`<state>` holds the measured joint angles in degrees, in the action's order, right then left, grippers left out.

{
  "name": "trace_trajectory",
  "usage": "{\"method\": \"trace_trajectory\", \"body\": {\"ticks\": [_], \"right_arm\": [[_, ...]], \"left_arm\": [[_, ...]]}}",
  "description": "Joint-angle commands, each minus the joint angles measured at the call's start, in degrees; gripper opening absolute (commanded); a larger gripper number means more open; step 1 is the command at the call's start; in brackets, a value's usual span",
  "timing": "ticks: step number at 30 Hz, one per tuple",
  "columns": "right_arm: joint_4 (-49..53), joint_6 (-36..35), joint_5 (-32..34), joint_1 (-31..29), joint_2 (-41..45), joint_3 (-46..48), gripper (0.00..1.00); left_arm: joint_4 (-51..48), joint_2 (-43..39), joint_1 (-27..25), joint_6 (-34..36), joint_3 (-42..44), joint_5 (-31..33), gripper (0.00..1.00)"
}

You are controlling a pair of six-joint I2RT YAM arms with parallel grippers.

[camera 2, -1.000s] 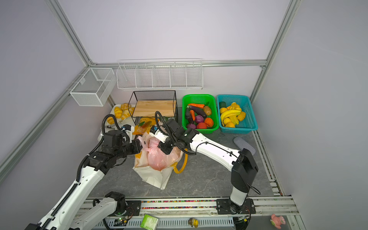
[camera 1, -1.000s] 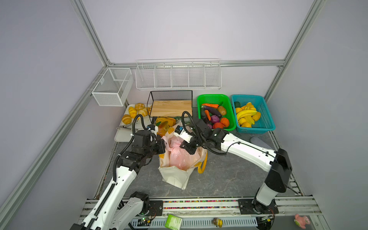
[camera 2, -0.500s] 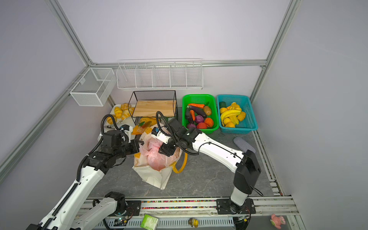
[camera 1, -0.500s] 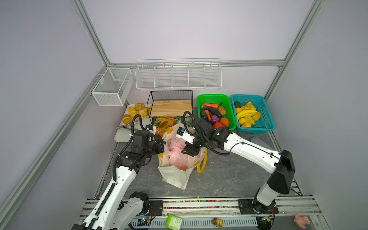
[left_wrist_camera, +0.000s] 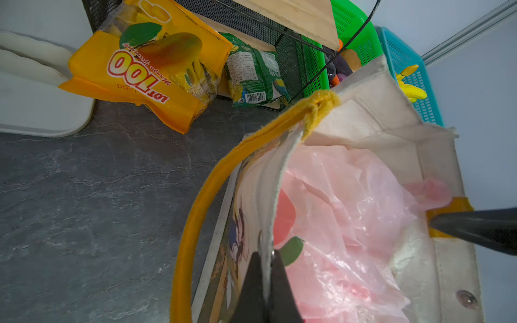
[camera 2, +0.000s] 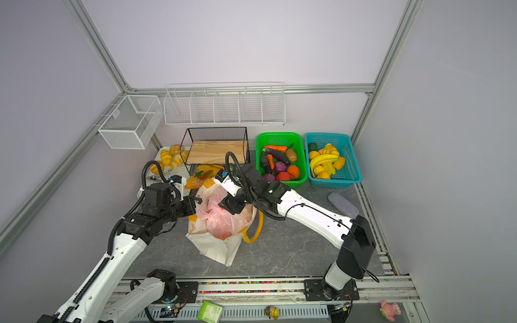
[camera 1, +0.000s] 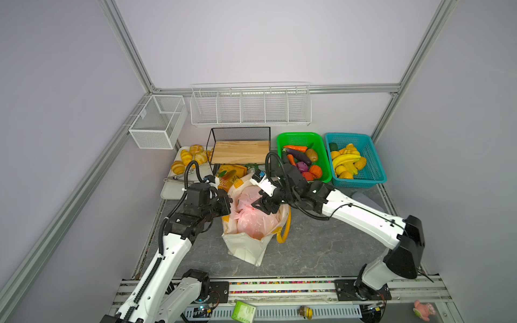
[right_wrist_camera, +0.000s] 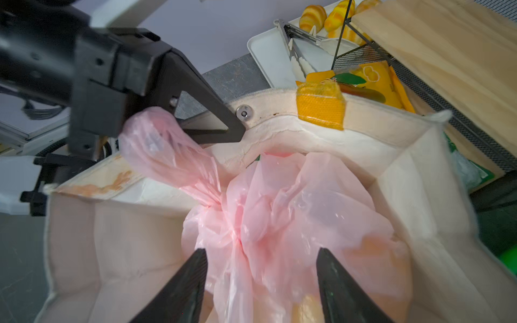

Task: Place the mixed food into the grocery bags and tie them
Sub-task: 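Lower the pink bag into the canvas tote and open the right gripper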

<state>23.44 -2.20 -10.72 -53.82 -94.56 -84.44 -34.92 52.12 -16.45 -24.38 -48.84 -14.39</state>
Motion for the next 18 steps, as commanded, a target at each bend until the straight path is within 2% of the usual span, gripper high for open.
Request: {"method": "trace_trajectory", "body": {"ticks": [1,4,11,18], "right_arm": [[-6.3,1.6,-0.5,-0.9,-3.9,-1.8,0.63],[-2.5,1.4,2.3,-1.0,-8.5,-3.7,0.6],[3.7,-2.8,11.4,-0.8,-12.2,0.7,0.53],[5.4,-6.0,12.1,-0.4,-11.1,0.0,0.54]], "left_arm": [[2.2,-0.5,0.5,-0.2,0.5,0.6,0.0],[1.9,-0.6,0.5,-0.2,0.1,0.6,0.0],[2.0,-0.6,0.5,0.0,-0.4,1.0,0.0],[2.5,-0.3,0.5,-0.3,-0.2,0.3,0.0]]}}
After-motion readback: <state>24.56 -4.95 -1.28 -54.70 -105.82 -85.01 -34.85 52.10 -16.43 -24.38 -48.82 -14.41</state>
